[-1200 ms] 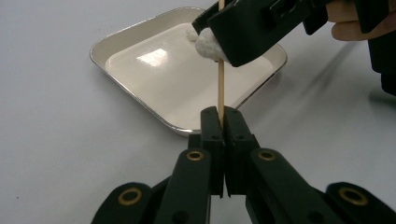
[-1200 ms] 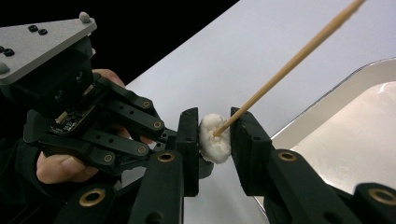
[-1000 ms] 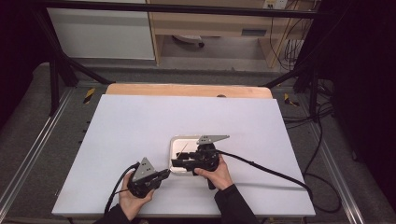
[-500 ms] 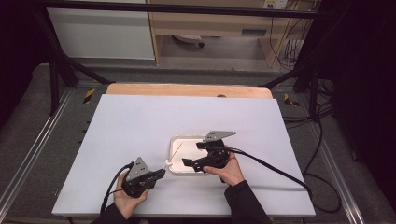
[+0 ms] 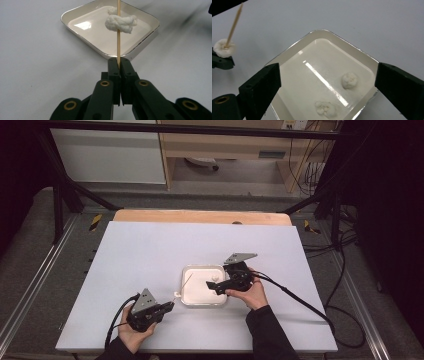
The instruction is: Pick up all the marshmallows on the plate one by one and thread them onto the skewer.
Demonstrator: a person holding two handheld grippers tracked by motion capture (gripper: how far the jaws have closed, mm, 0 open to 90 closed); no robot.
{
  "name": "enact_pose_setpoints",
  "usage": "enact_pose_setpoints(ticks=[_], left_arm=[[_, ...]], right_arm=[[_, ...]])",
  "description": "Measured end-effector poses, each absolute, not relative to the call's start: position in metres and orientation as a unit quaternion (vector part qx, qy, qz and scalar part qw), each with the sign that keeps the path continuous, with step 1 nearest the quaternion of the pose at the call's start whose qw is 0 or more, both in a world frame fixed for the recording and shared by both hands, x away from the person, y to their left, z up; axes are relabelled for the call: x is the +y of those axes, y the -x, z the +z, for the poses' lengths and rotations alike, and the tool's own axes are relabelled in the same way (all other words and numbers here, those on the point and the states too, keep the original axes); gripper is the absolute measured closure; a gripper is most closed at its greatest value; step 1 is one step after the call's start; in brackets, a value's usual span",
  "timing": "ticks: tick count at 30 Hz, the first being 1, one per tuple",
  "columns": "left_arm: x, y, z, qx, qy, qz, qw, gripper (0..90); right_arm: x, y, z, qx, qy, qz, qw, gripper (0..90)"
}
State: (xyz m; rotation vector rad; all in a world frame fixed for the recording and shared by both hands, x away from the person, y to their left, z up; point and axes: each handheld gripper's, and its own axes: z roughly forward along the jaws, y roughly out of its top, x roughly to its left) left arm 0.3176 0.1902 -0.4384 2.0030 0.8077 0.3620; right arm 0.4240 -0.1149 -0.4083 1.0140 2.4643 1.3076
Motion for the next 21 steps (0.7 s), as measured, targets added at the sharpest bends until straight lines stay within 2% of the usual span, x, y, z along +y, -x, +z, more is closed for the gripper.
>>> enact_pose_setpoints(ticks=[9,16,21], left_arm=[[0.192,-0.318,-0.438,0.335,-0.814,0.144,0.452,88.2],[0.192,-0.318,-0.439,0.334,-0.815,0.142,0.451,88.2],[0.193,-0.318,-0.439,0.334,-0.816,0.141,0.451,88.2]], right_arm=[[-0.116,-0.441,-0.416,0.829,-0.353,0.421,0.106,11.3],[-0.114,-0.45,-0.425,0.831,-0.356,0.414,0.107,20.7],[-0.111,-0.452,-0.432,0.835,-0.355,0.408,0.103,31.0]])
